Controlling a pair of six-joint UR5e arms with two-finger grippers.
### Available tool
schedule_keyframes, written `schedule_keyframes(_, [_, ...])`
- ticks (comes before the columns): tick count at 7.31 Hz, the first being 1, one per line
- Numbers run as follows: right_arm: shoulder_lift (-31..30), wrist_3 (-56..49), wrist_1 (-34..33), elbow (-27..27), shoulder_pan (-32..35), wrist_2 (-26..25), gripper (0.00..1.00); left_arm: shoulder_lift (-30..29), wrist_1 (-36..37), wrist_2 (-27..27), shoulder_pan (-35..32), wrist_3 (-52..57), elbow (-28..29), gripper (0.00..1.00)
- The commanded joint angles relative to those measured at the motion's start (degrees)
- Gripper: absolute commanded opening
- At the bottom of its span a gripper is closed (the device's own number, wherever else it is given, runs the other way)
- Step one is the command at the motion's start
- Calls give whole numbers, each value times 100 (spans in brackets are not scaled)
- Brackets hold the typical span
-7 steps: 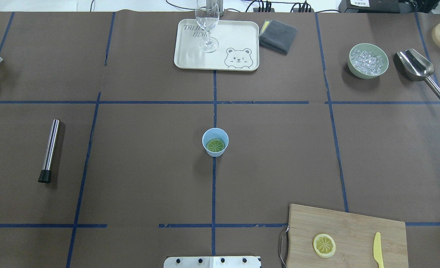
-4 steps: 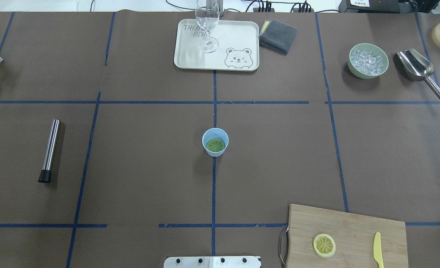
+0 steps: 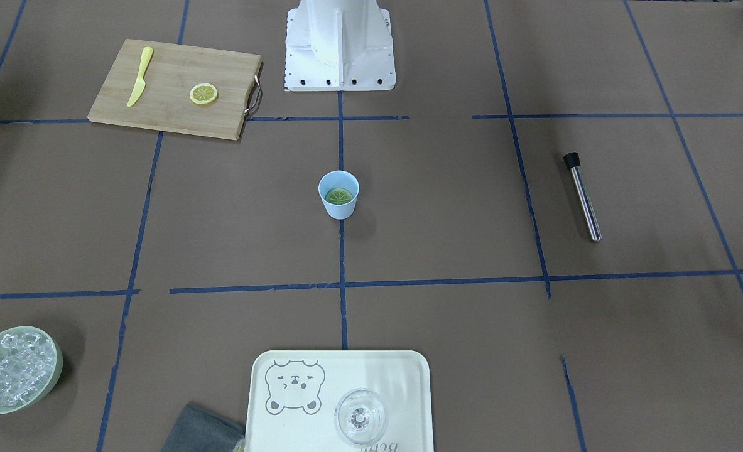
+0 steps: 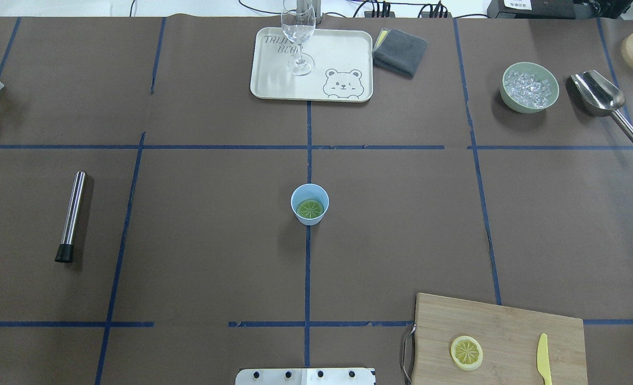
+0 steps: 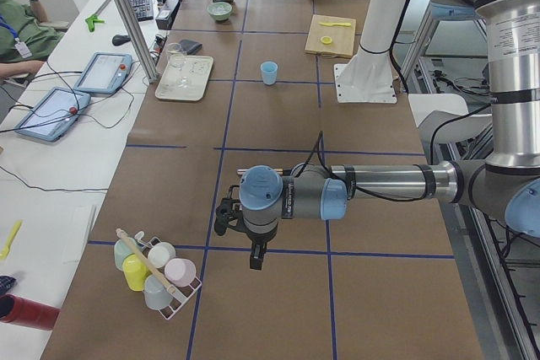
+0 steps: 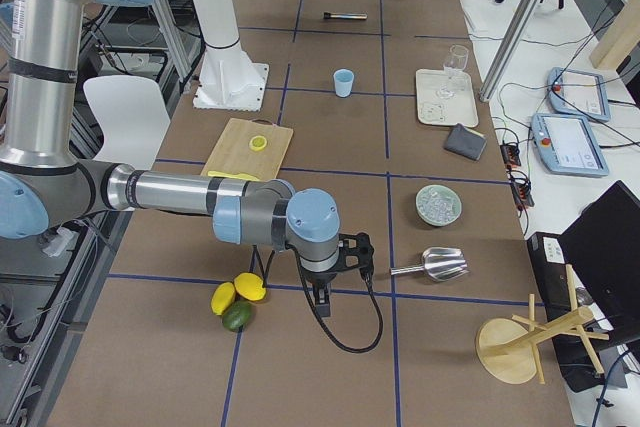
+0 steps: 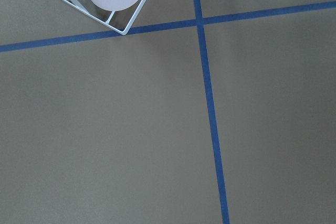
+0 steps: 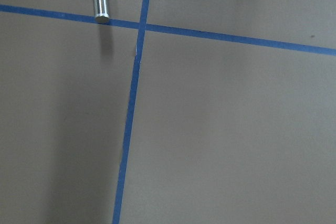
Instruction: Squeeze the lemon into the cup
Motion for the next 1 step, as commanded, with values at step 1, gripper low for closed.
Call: schedule_keyframes(1, [0,24,107,0,0,8,100,0,0,0,0,0,-4,100])
